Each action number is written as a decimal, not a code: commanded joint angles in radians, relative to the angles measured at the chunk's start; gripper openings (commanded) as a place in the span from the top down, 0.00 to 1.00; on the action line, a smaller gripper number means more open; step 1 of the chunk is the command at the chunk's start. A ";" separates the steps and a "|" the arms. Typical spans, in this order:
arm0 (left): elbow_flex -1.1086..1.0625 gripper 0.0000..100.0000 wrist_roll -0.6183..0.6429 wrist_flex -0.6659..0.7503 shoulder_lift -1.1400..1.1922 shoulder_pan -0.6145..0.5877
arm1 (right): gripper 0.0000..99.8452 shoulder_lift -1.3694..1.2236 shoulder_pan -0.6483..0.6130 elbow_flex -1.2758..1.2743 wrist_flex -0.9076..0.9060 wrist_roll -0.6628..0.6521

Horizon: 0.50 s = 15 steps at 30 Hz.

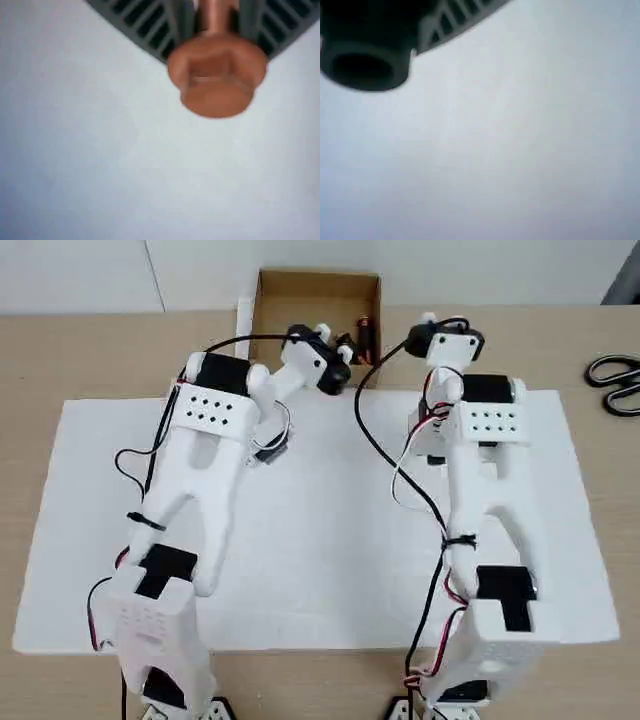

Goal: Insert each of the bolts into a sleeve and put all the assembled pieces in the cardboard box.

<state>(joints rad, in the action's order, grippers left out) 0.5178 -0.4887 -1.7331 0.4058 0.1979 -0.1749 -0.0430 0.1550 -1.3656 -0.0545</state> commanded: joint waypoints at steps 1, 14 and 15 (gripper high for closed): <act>0.004 0.98 0.006 0.000 -0.012 -0.005 | 0.93 0.107 0.001 0.014 -0.028 -0.003; 0.174 0.98 0.226 -0.009 -0.015 -0.051 | 0.93 0.420 -0.111 -0.146 -0.005 0.044; 0.188 0.98 0.249 -0.015 -0.015 -0.049 | 0.93 0.470 -0.111 -0.206 0.041 0.049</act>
<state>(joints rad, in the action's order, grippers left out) 0.6345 -0.2969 -1.7346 0.4058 0.1488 0.1366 -0.1473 0.0399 -1.4177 -0.0238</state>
